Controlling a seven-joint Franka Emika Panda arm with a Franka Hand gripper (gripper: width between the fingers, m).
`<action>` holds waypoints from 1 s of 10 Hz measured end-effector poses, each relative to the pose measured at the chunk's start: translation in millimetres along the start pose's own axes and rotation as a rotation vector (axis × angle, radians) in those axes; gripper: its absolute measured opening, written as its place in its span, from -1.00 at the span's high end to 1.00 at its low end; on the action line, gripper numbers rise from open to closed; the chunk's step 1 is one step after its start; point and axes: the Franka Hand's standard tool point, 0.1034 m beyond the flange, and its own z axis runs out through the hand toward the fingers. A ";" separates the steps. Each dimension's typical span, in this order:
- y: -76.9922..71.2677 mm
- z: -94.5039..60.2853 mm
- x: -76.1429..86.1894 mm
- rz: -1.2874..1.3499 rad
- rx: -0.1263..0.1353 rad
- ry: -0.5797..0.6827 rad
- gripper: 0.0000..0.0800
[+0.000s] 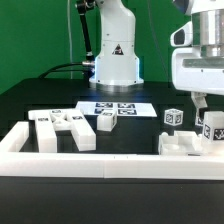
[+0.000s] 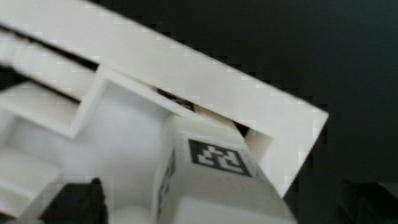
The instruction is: Assemble chair
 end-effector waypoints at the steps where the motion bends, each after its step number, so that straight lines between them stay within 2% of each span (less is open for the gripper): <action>1: 0.1 0.3 2.3 -0.161 0.003 0.003 -0.62; 5: 0.6 0.5 2.6 -0.560 0.000 0.003 -0.62; 10: 1.3 -1.6 11.0 -0.916 -0.005 0.006 -0.62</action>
Offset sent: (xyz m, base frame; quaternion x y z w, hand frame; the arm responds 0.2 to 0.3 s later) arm -0.0016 0.0063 -0.0006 -0.0002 -0.0063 -0.2585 0.9660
